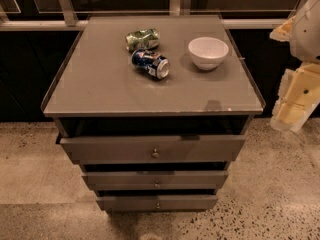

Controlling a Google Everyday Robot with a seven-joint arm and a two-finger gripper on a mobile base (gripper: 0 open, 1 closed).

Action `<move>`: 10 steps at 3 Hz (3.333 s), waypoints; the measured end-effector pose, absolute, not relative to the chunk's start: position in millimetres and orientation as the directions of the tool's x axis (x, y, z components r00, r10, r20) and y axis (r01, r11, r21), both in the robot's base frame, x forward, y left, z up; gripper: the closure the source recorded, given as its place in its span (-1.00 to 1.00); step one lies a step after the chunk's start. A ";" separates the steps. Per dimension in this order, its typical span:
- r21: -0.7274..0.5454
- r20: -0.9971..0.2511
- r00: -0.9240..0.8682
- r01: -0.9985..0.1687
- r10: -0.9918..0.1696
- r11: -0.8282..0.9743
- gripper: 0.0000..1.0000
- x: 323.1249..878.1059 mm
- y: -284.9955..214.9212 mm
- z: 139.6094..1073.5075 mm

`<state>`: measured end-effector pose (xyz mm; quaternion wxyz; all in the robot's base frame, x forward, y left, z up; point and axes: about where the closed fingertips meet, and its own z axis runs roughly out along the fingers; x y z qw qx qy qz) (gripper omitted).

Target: Open middle drawer

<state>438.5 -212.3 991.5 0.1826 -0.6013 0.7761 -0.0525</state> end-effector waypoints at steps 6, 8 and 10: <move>-0.118 -0.628 -0.302 -0.874 -0.717 0.472 -1.00 426.4 -159.6 787.7; -0.083 -0.650 -0.351 -0.849 -0.674 0.522 -1.00 418.1 -159.5 752.8; 0.087 -0.688 -0.499 -0.777 -0.527 0.623 -1.00 388.3 -141.6 610.1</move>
Offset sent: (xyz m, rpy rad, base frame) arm -0.0018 0.0064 -0.0119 0.0185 -0.0973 -0.0166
